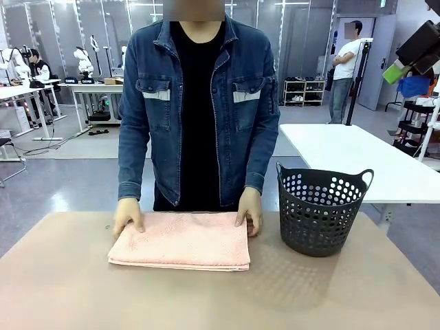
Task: Fold the towel.
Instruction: Release the end of the 100 cm Hotel Towel you were holding, then pick up the 100 cm Hotel Towel and place it on the left side of the table.
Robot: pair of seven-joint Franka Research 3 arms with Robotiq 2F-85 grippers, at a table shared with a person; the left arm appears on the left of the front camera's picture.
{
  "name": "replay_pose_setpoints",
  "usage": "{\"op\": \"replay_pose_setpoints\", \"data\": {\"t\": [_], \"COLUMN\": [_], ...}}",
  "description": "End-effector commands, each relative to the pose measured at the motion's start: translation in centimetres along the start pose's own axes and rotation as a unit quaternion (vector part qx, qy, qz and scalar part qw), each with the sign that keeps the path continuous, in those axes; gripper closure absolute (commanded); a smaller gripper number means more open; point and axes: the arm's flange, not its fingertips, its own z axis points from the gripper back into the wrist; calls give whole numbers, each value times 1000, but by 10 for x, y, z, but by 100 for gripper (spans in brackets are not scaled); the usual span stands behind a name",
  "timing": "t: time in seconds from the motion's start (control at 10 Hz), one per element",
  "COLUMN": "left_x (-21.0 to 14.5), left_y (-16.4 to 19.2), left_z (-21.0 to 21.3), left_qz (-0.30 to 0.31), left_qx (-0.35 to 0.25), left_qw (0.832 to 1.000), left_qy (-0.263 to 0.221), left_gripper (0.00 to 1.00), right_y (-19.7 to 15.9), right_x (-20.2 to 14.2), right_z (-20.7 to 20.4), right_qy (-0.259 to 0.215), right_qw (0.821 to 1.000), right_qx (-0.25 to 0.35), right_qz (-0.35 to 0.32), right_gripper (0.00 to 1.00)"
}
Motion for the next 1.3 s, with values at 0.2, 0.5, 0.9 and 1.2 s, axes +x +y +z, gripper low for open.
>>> {"op": "replay_pose_setpoints", "data": {"t": [0.2,0.5,0.9,1.2], "left_x": [0,0,0,0], "left_y": [1,1,1,1], "left_z": [1,1,1,1], "left_qz": [-2,-2,-2,-2], "left_qx": [1,1,1,1], "left_qw": [1000,1000,1000,1000], "left_qy": [2,2,2,2], "left_gripper": [0,0,0,0], "right_y": [-1,-1,-1,-1], "right_x": [-1,-1,-1,-1], "right_z": [1,1,1,1], "right_qy": [-1,-1,-1,-1], "right_qw": [1000,1000,1000,1000], "right_qx": [-1,-1,-1,-1], "right_qz": [-5,-5,-5,-5], "right_gripper": [0,0,0,0]}}
